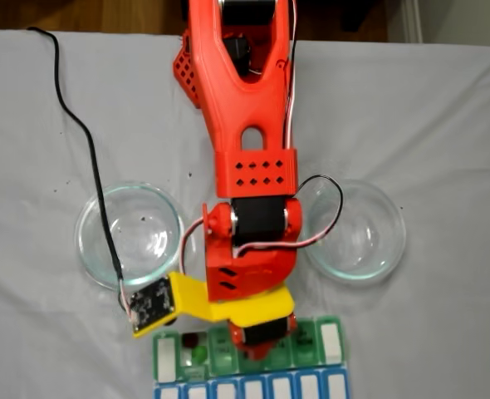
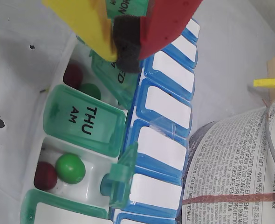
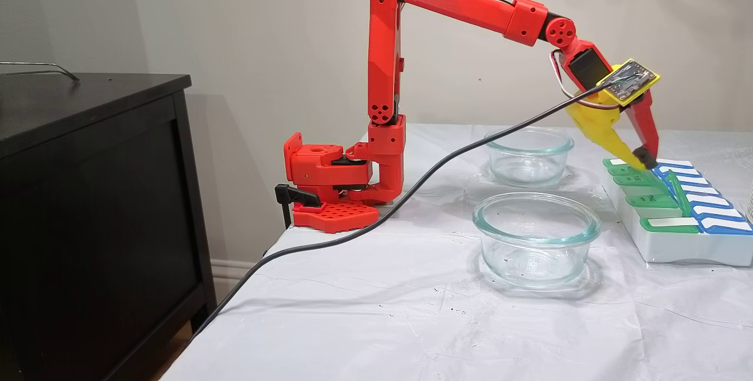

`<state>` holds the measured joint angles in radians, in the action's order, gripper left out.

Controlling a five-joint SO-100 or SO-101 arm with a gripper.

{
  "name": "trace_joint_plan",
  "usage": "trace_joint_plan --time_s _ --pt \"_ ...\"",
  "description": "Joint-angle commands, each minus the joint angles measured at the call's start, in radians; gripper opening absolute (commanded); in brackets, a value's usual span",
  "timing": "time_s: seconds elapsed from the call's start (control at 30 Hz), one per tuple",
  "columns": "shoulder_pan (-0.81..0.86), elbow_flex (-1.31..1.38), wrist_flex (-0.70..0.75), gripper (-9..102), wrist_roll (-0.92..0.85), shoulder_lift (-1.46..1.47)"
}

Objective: Sort medicines into box.

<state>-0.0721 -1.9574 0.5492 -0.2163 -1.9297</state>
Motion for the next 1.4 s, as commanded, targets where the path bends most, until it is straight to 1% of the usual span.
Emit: trace_joint_plan --time_s 0.0,0.17,0.37,0.57,0.67,0.73,0.83,1.0,1.13,1.27,1.33,1.37 --pt "0.015 -0.012 0.031 0 0.014 -0.158" --pt "0.011 -0.025 0.055 0 0.043 -0.132" --pt "0.017 -0.021 -0.014 0 0.055 -0.077" --pt "0.103 -0.035 -0.138 0 0.067 -0.267" --pt "0.146 -0.126 -0.241 0 0.071 -0.402" --pt "0.146 -0.195 -0.284 0 0.060 -0.472" --pt "0.083 -0.253 -0.293 0 0.015 -0.488" --pt "0.006 -0.229 -0.357 0 0.003 -0.305" --pt "0.009 -0.097 -0.414 0 0.035 -0.114" --pt "0.018 -0.037 -0.466 0 0.054 -0.020" --pt "0.023 -0.026 -0.463 0 0.058 0.000" --pt "0.023 -0.020 -0.426 0 0.060 -0.002"
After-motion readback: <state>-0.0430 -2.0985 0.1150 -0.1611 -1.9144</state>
